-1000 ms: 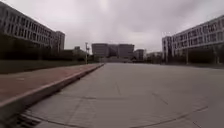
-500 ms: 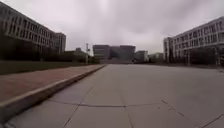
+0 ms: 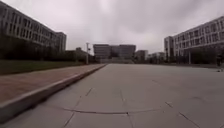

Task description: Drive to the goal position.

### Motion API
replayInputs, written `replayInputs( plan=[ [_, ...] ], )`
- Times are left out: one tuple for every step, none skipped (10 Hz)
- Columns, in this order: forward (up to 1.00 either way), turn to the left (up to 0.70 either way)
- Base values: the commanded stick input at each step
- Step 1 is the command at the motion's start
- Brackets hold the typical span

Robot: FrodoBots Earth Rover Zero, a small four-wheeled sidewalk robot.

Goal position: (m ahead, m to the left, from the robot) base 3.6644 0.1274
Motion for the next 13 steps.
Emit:
replayInputs(
  plan=[
    [0.7, -0.32],
    [0.7, -0.3],
    [0.7, -0.23],
    [0.7, -0.16],
    [0.7, -0.09],
    [0.7, -0.01],
    [0.7, 0.05],
    [0.7, 0.1],
    [0.7, 0.16],
    [0.7, 0.21],
    [0.7, 0.26],
    [0.7, 0.31],
    [0.7, 0.35]
  ],
)
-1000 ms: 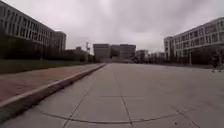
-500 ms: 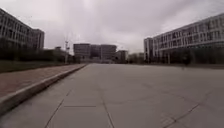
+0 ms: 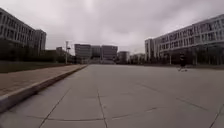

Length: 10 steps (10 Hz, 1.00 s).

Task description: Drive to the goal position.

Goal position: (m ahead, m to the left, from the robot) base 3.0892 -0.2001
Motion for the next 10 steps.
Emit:
replayInputs(
  plan=[
    [0.7, 0.35],
    [0.7, 0.35],
    [0.7, 0.35],
    [0.7, 0.34],
    [0.7, 0.27],
    [0.7, 0.19],
    [0.7, 0.12],
    [0.7, 0.04],
    [0.7, 0.0],
    [0.7, 0.0]
  ],
)
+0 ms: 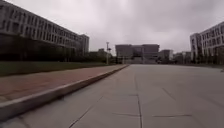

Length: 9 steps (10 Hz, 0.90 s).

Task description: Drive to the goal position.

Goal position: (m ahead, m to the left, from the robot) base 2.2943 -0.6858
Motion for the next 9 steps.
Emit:
replayInputs(
  plan=[
    [0.7, 0.0],
    [0.7, 0.0],
    [0.7, 0.0],
    [0.7, 0.0],
    [0.7, -0.08],
    [0.7, -0.18],
    [0.7, -0.27],
    [0.7, -0.35],
    [0.7, -0.35]
  ],
)
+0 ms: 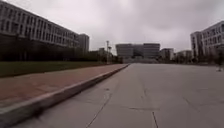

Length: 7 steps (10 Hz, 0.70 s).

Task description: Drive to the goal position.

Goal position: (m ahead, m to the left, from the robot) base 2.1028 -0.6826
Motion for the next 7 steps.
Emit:
replayInputs(
  plan=[
    [0.7, -0.35],
    [0.7, -0.35],
    [0.7, -0.35],
    [0.7, -0.35],
    [0.7, -0.35],
    [0.7, -0.35],
    [0.7, -0.35]
  ],
)
